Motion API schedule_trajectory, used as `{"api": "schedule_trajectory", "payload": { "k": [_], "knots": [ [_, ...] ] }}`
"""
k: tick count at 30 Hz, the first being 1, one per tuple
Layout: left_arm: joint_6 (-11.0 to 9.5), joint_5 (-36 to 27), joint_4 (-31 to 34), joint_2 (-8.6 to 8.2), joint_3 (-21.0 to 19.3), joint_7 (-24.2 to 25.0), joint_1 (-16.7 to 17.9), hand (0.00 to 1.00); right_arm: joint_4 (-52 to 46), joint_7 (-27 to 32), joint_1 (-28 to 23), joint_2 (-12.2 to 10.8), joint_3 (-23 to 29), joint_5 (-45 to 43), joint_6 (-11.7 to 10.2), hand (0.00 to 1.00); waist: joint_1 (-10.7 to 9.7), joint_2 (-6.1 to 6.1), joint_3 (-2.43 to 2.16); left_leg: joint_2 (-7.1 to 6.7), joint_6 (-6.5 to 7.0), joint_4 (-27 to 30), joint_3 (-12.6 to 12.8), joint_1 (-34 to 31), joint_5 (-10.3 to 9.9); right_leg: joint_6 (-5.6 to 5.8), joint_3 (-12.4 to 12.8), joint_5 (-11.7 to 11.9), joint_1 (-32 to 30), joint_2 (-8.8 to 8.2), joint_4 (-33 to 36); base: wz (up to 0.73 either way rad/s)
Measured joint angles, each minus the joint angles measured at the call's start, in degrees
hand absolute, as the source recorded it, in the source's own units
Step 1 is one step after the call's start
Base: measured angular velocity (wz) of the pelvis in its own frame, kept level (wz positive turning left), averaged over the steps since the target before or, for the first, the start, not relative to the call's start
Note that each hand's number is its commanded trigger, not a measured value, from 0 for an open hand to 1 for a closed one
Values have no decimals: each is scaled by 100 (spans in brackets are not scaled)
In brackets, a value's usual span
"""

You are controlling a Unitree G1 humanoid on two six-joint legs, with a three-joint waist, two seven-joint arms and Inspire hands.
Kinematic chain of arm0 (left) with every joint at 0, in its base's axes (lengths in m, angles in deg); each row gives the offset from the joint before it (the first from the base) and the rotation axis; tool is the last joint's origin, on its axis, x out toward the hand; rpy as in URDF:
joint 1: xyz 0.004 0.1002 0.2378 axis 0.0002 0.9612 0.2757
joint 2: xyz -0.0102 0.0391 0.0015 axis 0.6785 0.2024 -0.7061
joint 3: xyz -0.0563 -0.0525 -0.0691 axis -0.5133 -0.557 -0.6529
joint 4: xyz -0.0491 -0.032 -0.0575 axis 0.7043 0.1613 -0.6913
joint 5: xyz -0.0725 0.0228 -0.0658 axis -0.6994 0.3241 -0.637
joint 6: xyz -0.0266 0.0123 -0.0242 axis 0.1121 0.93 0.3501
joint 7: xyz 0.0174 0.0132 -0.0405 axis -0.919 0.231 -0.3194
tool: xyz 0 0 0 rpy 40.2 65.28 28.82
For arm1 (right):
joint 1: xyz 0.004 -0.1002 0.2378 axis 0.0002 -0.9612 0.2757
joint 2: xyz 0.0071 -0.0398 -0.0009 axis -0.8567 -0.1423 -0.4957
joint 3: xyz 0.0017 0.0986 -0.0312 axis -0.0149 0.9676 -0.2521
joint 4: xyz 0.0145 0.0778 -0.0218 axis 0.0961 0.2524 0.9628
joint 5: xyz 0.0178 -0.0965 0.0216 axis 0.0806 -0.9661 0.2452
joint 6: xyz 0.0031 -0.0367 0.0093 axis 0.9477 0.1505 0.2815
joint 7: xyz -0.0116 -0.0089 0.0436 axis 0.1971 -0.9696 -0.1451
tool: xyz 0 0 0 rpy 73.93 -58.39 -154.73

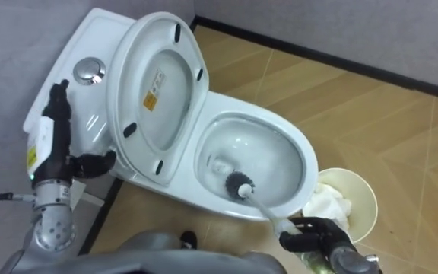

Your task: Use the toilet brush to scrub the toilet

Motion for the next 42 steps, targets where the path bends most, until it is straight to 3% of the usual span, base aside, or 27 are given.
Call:
{"api": "schedule_trajectory", "payload": {
  "k": [2, 4, 7, 10, 14, 17, 21, 28, 36, 42],
  "knots": [
    [-12, 5, -11, 16, 1, 112, -106, 0, -14, 61, 209, 64, -42, -296, 2, 100, 73, 7, 5, 11, 3, 20, 15, -109, 25, 0, 3, 0, -123, -3, 63, -2],
    [-74, 19, -51, 145, 51, 227, -204, 0, -27, 116, 502, 168, -54, -622, 43, 100, 140, -46, 79, 11, 10, 9, 16, -244, 93, -12, -20, 6, -257, -17, 122, 0],
    [-158, 13, -196, 227, 197, 281, -458, 0, 22, 180, 922, 308, -179, -756, 174, 100, 256, -40, 122, 2, 15, -25, -11, -424, 178, -18, -50, 10, -500, -52, 266, 6],
    [-299, 57, -319, 224, 262, 305, -783, 0, 5, 310, 1316, 408, -337, -1097, 242, 100, 439, -51, 143, 1, 11, -5, -50, -732, 275, -42, -97, 19, -826, -76, 419, 6],
    [-385, 124, -447, 233, 364, 315, -1079, 0, -8, 382, 1733, 413, -452, -1601, 251, 100, 539, -62, 162, -15, 7, -15, -104, -960, 380, -85, -109, 43, -1067, -88, 497, 10],
    [-391, 124, -446, 273, 474, 302, -1232, 0, -56, 423, 2012, 415, -598, -1873, 277, 100, 650, -18, 179, -15, 12, 73, -114, -1157, 418, -103, -100, 52, -1299, -107, 622, -3],
    [-390, 228, -452, 300, 618, 192, -1406, 0, -165, 573, 2305, 429, -723, -2089, 386, 100, 759, 124, 242, -21, 33, 130, -111, -1385, 449, -113, -98, 47, -1546, -141, 789, -2],
    [-388, 292, -442, 377, 860, -92, -1652, 0, -678, 832, 2457, 523, -1197, -2336, 723, 100, 941, 129, 257, -43, 52, 87, -23, -1748, 578, -149, -7, 14, -2096, -231, 1088, -4],
    [-277, 291, -432, 379, 890, -248, -1807, 0, -1422, 775, 2519, 457, -1408, -2899, 1222, 100, 939, 152, 289, -21, -3, 126, -42, -1960, 658, -238, -71, -33, -2317, -234, 1147, 3],
    [-267, 270, -451, 379, 905, -340, -1819, 0, -1590, 886, 2492, 470, -1514, -2969, 1246, 100, 945, 158, 287, -3, -27, 100, -35, -1994, 672, -257, -66, -42, -2364, -218, 1122, 0]
  ]
}}
